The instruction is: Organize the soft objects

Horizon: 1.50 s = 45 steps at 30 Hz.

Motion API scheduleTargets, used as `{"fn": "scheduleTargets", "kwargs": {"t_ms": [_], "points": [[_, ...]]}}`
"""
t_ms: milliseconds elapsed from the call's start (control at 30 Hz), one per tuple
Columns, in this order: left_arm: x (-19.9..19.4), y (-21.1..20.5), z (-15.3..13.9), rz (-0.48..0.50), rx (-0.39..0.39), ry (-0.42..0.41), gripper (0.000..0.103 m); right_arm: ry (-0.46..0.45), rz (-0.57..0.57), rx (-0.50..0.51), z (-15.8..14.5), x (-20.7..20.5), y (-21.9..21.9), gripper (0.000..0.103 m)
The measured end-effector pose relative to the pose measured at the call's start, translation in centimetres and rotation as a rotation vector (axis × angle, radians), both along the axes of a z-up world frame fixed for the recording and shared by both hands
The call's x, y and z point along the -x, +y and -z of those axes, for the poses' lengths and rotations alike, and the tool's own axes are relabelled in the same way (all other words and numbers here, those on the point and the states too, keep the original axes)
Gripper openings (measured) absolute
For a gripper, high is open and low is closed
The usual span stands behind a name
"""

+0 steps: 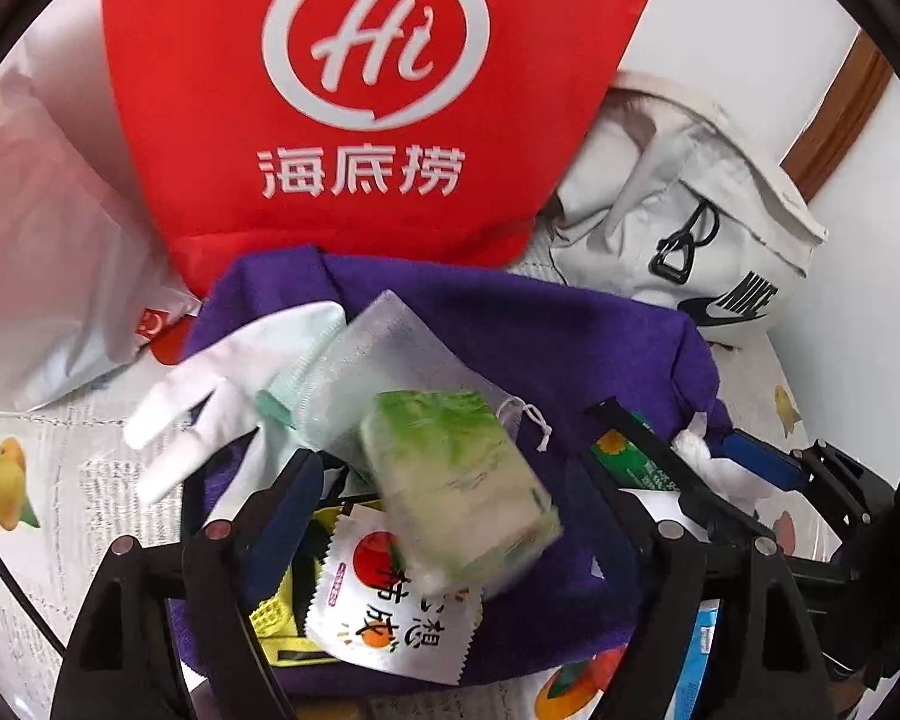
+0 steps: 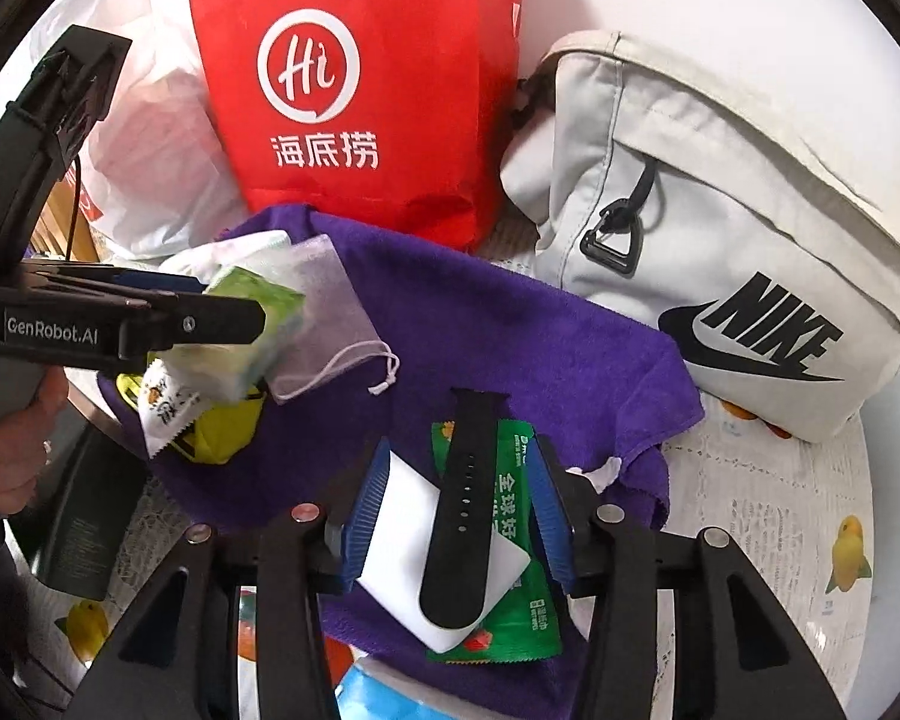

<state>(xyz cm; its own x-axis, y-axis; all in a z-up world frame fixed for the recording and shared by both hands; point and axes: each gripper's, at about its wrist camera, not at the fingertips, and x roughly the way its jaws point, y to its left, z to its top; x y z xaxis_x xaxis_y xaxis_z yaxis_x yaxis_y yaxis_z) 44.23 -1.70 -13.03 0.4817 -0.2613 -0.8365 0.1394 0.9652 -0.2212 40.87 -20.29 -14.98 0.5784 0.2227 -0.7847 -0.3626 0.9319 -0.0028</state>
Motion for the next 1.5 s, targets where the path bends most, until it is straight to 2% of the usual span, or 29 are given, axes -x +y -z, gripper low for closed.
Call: {"fn": "scheduleTargets", "kwargs": {"t_ms": [100,200,400,500,567,800,967,1067,1133,1233,1333,1500], "points": [[0.6,0.2,-1.0,-0.009,-0.010,-0.005,0.082,-0.011,0.007,-0.013,-0.9,0.6,-0.1,0.057],[1.7,0.7,-2.0,-0.015,-0.026,-0.016,0.082,-0.031,0.014,-0.024,-2.0,1.5,-0.2,0.060],[5.5,2.5,-4.8,-0.060,-0.048,-0.056,0.082,-0.064,0.032,-0.036,-4.3,4.3,-0.3,0.071],[8.6,4.0,-6.6,-0.116,-0.064,-0.101,0.083,-0.084,0.037,-0.037,-5.4,6.0,-0.3,0.076],[10.6,5.1,-7.6,-0.165,-0.068,-0.128,0.087,-0.106,0.047,-0.036,-6.2,7.5,-0.3,0.081],[19.8,8.8,-11.4,-0.283,0.027,-0.255,0.099,-0.178,0.091,-0.045,-9.0,14.4,-0.6,0.093],[25.7,8.7,-12.9,-0.315,-0.047,-0.323,0.099,-0.194,0.130,-0.059,-10.2,19.3,-0.6,0.096],[28.8,8.8,-13.5,-0.310,-0.027,-0.341,0.099,-0.213,0.145,-0.038,-10.9,22.5,-0.4,0.097],[30.8,8.8,-13.8,-0.313,-0.031,-0.355,0.099,-0.241,0.159,-0.025,-11.5,24.6,-0.4,0.102],[33.3,8.4,-14.1,-0.336,-0.089,-0.373,0.100,-0.260,0.186,-0.013,-11.9,27.4,-0.7,0.102],[35.5,7.7,-14.2,-0.340,-0.147,-0.380,0.100,-0.243,0.214,-0.047,-11.7,29.4,-1.6,0.102],[38.2,6.5,-14.2,-0.330,-0.180,-0.398,0.100,-0.225,0.240,-0.116,-11.5,32.1,-3.1,0.102]]}}
